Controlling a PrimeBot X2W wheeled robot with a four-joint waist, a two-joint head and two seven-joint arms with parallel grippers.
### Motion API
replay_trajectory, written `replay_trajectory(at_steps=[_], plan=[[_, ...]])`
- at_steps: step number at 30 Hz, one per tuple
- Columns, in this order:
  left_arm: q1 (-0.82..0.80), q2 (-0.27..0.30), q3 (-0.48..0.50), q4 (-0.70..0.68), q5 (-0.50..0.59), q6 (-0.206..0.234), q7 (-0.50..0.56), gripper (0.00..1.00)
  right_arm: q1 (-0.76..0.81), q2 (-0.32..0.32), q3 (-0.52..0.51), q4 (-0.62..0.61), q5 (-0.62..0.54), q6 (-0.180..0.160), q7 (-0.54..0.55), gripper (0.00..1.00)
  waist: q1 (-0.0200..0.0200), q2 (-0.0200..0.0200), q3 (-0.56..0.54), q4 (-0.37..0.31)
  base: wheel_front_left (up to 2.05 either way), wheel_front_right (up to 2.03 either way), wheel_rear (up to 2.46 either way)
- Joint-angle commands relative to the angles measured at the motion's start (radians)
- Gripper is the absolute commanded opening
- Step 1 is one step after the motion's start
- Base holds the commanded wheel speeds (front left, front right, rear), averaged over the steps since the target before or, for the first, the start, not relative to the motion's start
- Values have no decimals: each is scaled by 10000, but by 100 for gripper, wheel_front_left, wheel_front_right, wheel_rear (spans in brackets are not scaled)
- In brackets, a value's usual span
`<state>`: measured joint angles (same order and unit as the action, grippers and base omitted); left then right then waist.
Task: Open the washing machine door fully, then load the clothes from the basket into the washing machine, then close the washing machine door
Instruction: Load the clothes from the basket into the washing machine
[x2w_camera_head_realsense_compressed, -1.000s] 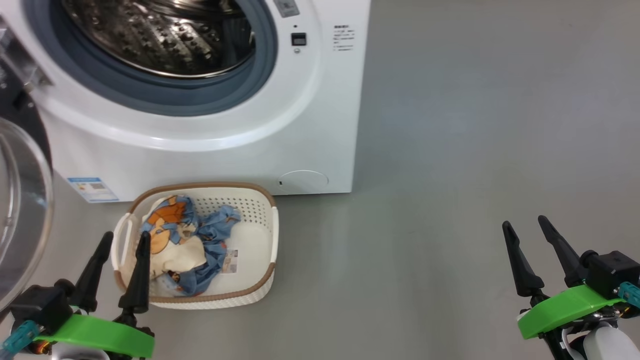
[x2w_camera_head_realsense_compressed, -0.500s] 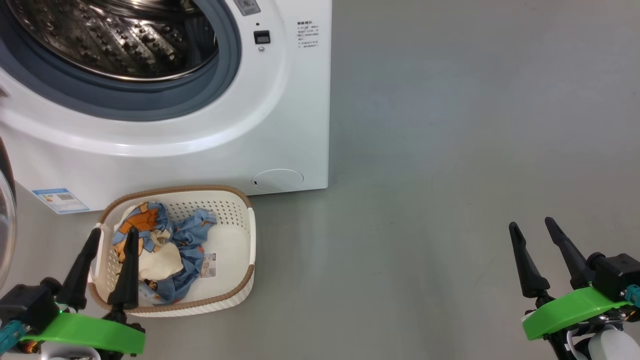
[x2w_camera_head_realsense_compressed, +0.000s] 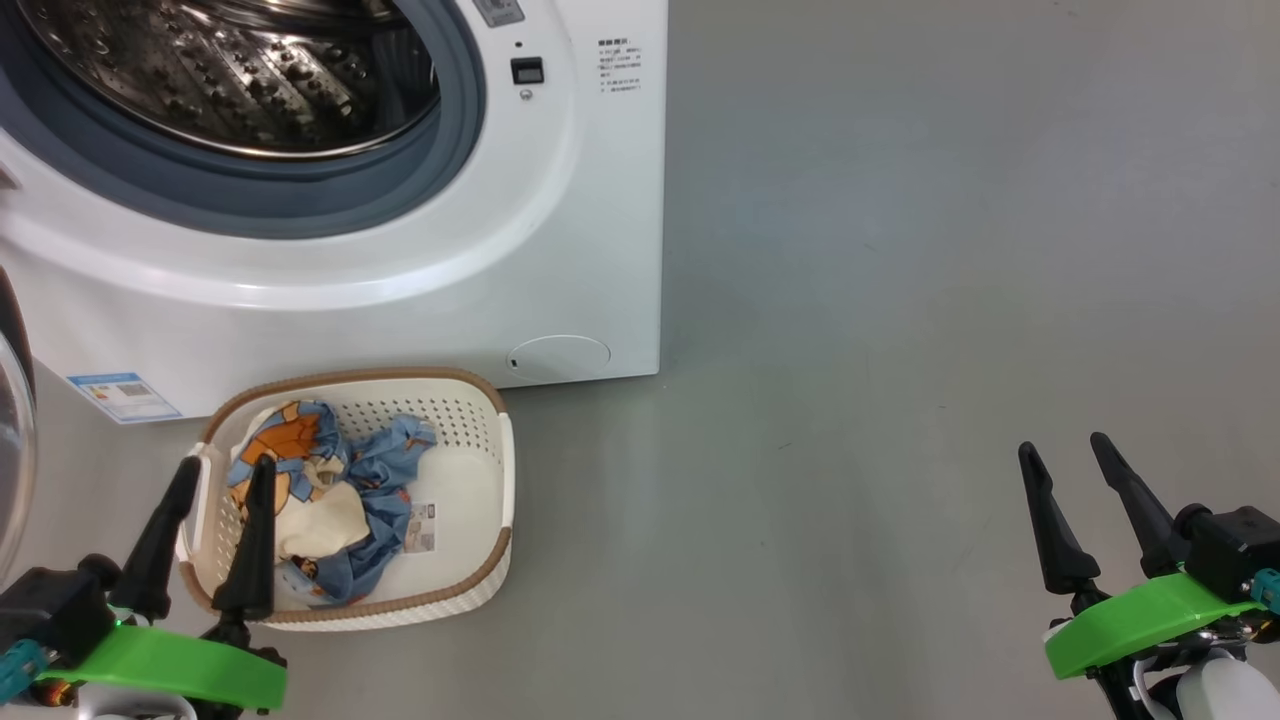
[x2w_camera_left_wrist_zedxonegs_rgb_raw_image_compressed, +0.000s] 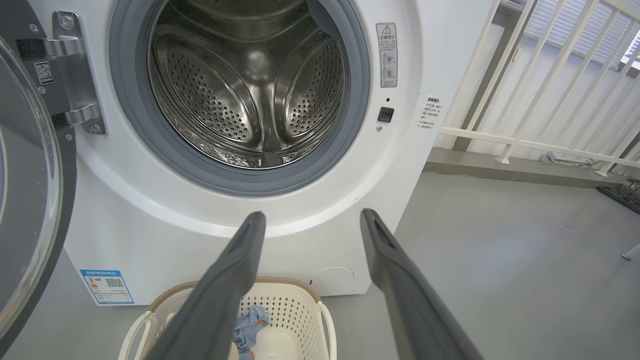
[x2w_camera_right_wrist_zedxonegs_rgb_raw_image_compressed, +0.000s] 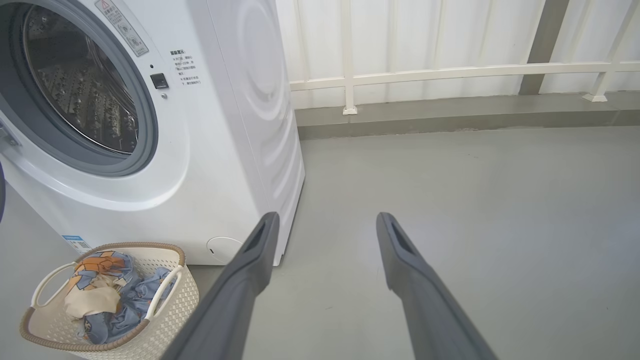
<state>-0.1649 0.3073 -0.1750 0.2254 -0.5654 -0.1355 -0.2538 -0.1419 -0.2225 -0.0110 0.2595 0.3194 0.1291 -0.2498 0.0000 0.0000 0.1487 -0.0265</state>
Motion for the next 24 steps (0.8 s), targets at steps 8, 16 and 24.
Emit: replay_trajectory(at_steps=[8,16,24], plan=[[-272,435,189,-271,-190,48,-80,100,-83,-81,282,-283,50,16,-120,100,0,0,11,1,70,-105,35],[-293,464,159,-258,-216,48,-80,100,-69,-80,334,-281,42,16,-120,100,0,0,-26,-27,119,-149,30],[-351,442,183,-259,-191,48,-80,100,-87,-76,376,-303,61,16,-120,100,0,0,7,0,102,-108,5]])
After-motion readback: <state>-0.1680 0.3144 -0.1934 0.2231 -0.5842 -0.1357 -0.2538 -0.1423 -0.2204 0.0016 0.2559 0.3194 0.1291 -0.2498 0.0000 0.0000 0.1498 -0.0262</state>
